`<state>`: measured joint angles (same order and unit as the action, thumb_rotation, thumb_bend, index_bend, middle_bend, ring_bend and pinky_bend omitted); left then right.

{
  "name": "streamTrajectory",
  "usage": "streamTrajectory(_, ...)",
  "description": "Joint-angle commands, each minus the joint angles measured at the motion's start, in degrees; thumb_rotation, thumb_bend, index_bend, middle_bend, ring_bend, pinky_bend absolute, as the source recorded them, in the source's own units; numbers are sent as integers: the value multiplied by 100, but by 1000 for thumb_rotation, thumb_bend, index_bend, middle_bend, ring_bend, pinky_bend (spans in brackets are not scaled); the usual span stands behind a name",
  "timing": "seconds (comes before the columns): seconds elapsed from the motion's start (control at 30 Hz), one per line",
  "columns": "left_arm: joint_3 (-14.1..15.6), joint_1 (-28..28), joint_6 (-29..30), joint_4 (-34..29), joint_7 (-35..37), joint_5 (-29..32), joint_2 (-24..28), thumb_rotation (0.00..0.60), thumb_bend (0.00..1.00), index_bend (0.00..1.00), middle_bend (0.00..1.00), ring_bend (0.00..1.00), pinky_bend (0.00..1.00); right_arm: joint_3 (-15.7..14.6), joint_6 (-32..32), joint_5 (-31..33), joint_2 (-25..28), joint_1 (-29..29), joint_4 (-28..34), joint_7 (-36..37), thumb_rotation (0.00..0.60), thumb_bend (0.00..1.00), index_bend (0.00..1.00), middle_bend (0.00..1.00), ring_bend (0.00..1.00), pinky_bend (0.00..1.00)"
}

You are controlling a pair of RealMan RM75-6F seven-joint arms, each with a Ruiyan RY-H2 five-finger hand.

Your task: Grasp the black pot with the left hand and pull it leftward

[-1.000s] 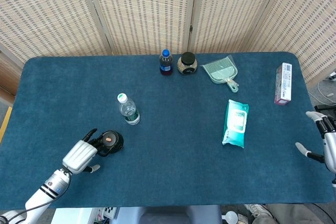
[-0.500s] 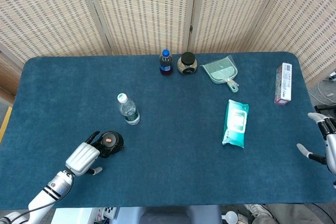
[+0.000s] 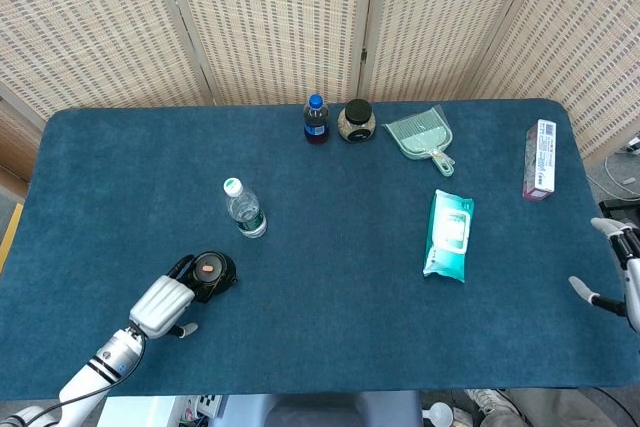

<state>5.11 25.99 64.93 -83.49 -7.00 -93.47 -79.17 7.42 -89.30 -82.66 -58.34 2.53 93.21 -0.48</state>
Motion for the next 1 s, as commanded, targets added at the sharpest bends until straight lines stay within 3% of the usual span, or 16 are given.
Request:
streamTrajectory(0.03,3,-9,-26,-19,-32,32,-10,600,155,454,441,372,0,-2,-7,4,-3,-12,-22,27,600,147,225,253,238,92)
streamTrajectory(0.17,-13,-13,-35,-44,-72,68,-27,600,155,462,461,385,0,-6,-31,4,-14,-37,-65,72,600,147,225,253,238,92)
streamTrajectory(0.43,-73,32,-57,-7,50,89,-112,600,155,529,635,522,0,21,-48,41,-32,-54,-128,130,600,147,225,253,238,92)
streamTrajectory(0.6,-170,71,-58,-117,260,167,-138,595,137,659,765,626,0,41,-65,27,-43,-51,-161,177,600,147,225,253,238,92)
streamTrajectory(0.63,-187,91,-86,-148,312,188,-130,578,130,674,781,639,0,50,-70,33,-45,-50,-167,186,600,147,225,253,238,92)
streamTrajectory(0.77,-293,167,-147,-214,524,276,-142,305,104,754,872,719,0,87,-98,47,-60,-48,-204,231,600,147,225,253,237,92)
streamTrajectory(1.0,-531,159,-98,-404,714,607,-198,169,94,848,972,809,0,98,-45,70,-88,-26,-308,286,600,147,225,253,234,90)
